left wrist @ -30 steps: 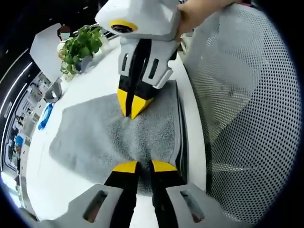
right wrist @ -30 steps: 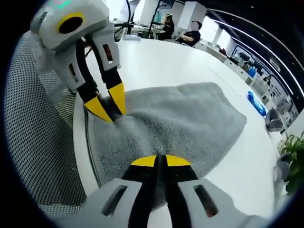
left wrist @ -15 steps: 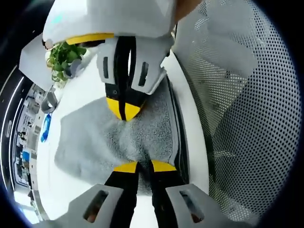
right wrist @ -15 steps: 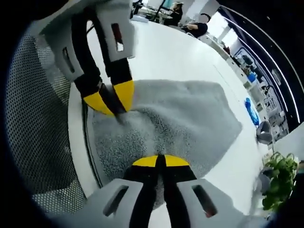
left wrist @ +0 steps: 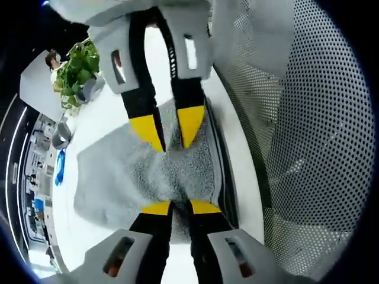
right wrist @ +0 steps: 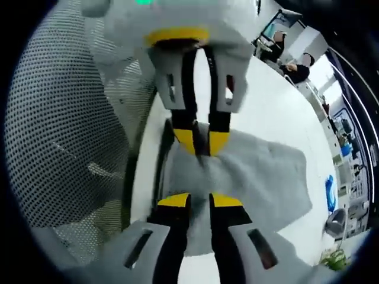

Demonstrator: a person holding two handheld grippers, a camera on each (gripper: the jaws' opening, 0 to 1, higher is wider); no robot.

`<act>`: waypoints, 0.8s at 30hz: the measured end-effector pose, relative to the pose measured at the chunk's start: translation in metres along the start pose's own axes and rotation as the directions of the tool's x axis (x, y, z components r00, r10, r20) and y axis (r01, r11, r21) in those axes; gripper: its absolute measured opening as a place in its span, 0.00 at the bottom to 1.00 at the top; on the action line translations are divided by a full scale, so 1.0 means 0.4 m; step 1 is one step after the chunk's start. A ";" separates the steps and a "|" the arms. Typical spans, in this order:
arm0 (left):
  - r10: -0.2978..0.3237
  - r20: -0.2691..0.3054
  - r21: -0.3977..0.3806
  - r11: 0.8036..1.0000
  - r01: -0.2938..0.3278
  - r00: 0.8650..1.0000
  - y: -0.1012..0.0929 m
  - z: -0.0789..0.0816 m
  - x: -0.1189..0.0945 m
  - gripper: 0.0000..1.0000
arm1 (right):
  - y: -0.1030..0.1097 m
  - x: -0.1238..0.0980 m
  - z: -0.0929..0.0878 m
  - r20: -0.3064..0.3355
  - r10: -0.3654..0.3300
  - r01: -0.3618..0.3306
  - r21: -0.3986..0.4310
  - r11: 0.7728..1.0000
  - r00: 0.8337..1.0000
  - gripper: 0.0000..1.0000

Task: Fold the towel on the table until its edges align and the towel forms a compact rectangular stack.

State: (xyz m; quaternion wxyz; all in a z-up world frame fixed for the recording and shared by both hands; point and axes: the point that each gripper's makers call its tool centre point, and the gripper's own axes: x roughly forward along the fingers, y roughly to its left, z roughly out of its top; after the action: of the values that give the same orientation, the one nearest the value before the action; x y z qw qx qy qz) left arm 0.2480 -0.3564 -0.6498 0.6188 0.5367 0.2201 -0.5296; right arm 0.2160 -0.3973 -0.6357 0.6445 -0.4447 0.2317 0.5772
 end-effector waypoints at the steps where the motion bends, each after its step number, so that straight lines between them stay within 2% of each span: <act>1: 0.000 0.000 -0.005 1.000 0.000 1.000 0.003 0.001 -0.001 0.13 | 0.029 -0.011 -0.012 0.010 0.034 -0.034 0.031 0.999 0.999 0.17; 2: -0.007 0.000 -0.013 1.000 0.007 1.000 0.007 -0.001 -0.001 0.14 | 0.049 -0.020 -0.016 0.018 0.060 -0.060 0.047 0.997 0.998 0.16; 3: -0.014 0.008 -0.032 0.999 0.015 1.000 0.009 -0.002 -0.001 0.14 | 0.085 -0.030 -0.023 0.020 0.133 -0.133 0.037 0.990 0.991 0.15; 4: -0.018 0.038 -0.086 0.996 0.021 0.999 0.014 0.004 -0.003 0.15 | 0.094 -0.037 -0.028 0.014 0.148 -0.148 0.015 0.989 0.989 0.15; 5: -0.009 0.075 -0.127 0.992 0.018 0.997 0.027 0.016 -0.007 0.15 | 0.094 -0.043 -0.044 -0.002 0.140 -0.140 -0.049 0.989 0.990 0.16; 6: 0.032 0.122 -0.172 0.985 -0.011 0.992 0.056 0.033 -0.015 0.15 | 0.096 -0.048 -0.057 -0.018 0.140 -0.141 -0.050 0.989 0.990 0.16; 8: 0.100 0.181 -0.220 0.974 -0.058 0.978 0.107 0.067 -0.040 0.15 | 0.090 -0.052 -0.087 -0.029 0.139 -0.139 -0.027 0.990 0.990 0.16; 9: 0.131 0.236 -0.229 0.970 -0.076 0.963 0.137 0.103 -0.055 0.16 | 0.079 -0.053 -0.107 -0.043 0.121 -0.122 -0.018 0.992 0.992 0.17; 10: 0.133 0.271 -0.219 0.973 -0.073 0.953 0.148 0.130 -0.061 0.16 | 0.079 -0.054 -0.116 -0.052 0.123 -0.124 -0.021 0.992 0.991 0.18; 12: 0.094 0.307 -0.175 0.984 -0.041 0.947 0.148 0.187 -0.053 0.17 | 0.080 -0.052 -0.135 -0.061 0.135 -0.138 -0.047 0.989 0.989 0.19; 14: 0.065 0.272 -0.159 0.987 -0.022 0.960 0.137 0.212 -0.021 0.17 | 0.083 -0.046 -0.136 -0.070 0.143 -0.146 -0.051 0.988 0.987 0.20; 15: 0.058 0.266 -0.148 0.989 -0.019 0.962 0.133 0.221 -0.008 0.17 | 0.088 -0.042 -0.136 -0.079 0.148 -0.154 -0.068 0.986 0.986 0.22; 16: 0.057 0.264 -0.166 0.986 -0.013 0.963 0.129 0.231 0.011 0.16 | 0.089 -0.045 -0.142 -0.114 0.143 -0.156 -0.114 0.981 0.983 0.21; 18: 0.027 0.270 -0.264 0.963 0.047 0.962 0.100 0.240 0.036 0.16 | 0.084 -0.038 -0.137 -0.116 0.125 -0.141 -0.137 0.980 0.985 0.18; 20: 0.013 0.259 -0.321 0.944 0.073 0.966 0.079 0.235 0.048 0.16 | 0.081 -0.032 -0.140 -0.118 0.104 -0.122 -0.150 0.981 0.987 0.14; 22: -0.002 0.241 -0.308 0.948 0.078 0.970 0.060 0.226 0.054 0.16 | 0.071 -0.026 -0.140 -0.109 0.069 -0.085 -0.151 0.985 0.992 0.10; 24: -0.026 0.224 -0.273 0.958 0.088 0.974 0.042 0.215 0.057 0.16 | 0.068 -0.028 -0.137 -0.110 0.081 -0.097 -0.150 0.984 0.991 0.09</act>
State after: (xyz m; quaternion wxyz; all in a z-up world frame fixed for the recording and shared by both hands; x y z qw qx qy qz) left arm 0.2454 -0.4454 -0.6335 0.6935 0.3754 0.2392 -0.5665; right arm 0.1996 -0.4511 -0.6622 0.5687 -0.5119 0.2390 0.5978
